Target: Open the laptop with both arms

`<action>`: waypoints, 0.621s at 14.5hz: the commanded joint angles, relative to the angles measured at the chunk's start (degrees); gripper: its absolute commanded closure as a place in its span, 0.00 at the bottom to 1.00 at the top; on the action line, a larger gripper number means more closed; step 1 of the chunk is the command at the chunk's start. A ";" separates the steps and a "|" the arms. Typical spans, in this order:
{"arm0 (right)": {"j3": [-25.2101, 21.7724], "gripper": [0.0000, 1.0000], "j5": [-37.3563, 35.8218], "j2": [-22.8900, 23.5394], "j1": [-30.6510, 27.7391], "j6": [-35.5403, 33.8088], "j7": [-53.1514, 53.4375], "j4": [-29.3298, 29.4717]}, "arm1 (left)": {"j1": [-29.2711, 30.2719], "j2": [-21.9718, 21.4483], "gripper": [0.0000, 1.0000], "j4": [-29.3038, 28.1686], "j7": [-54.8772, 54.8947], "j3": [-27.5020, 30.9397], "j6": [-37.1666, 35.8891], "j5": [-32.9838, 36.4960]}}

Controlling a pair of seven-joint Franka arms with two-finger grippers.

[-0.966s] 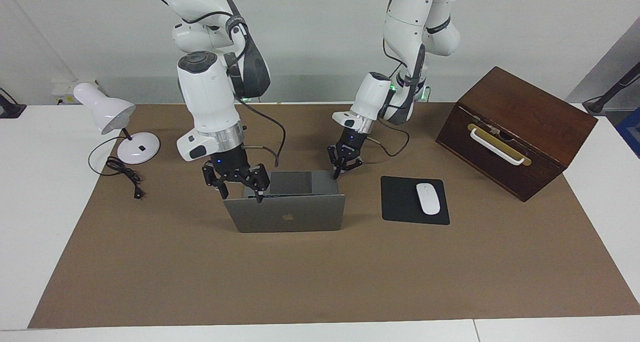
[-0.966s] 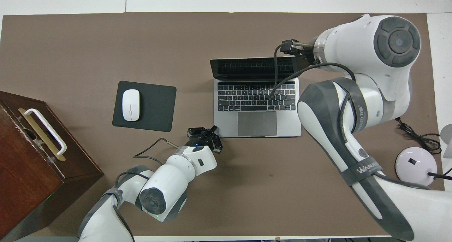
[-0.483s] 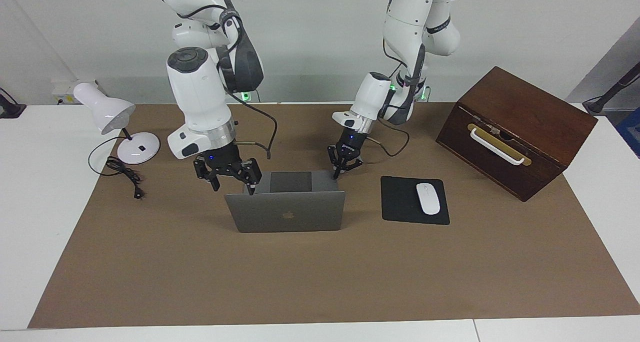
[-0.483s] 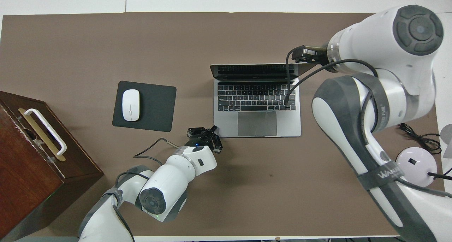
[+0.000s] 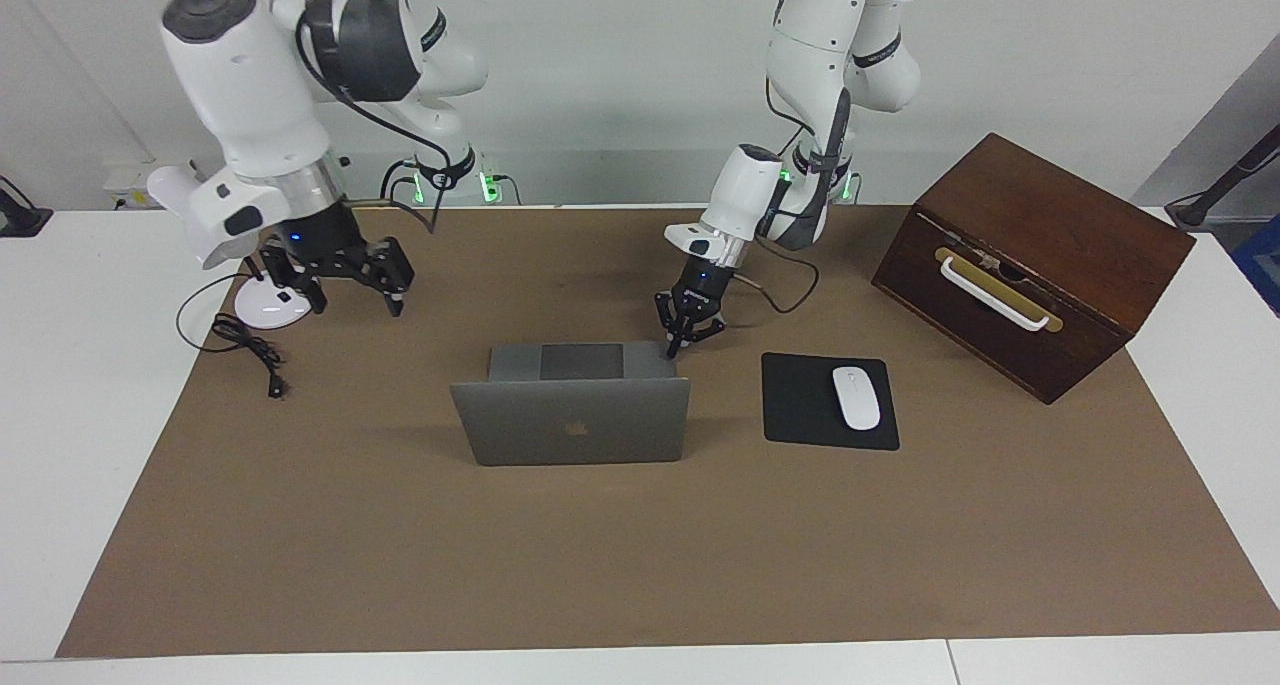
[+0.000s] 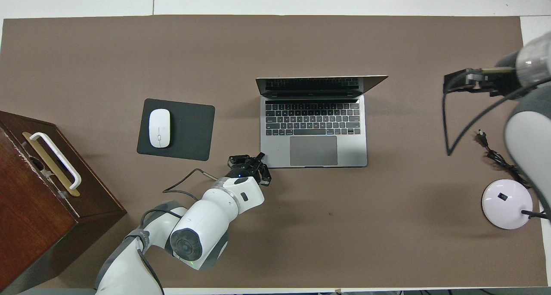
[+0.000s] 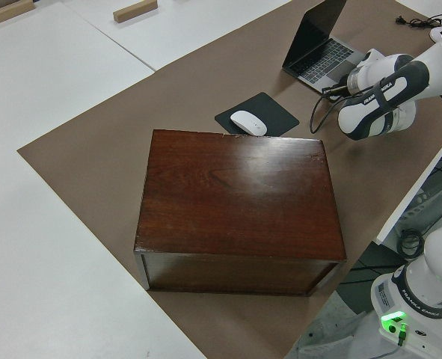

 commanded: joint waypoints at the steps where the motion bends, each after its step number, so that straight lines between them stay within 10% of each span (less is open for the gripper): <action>1: 0.70 0.00 -0.69 -2.72 -5.45 -1.36 -5.92 -1.92 | -0.74 0.45 1.00 1.78 -2.64 0.15 0.59 -0.49; 9: 0.96 0.00 -0.69 -2.99 -7.93 -1.45 -6.03 -1.92 | 1.90 -9.91 1.00 2.13 -5.99 0.33 -15.02 -0.76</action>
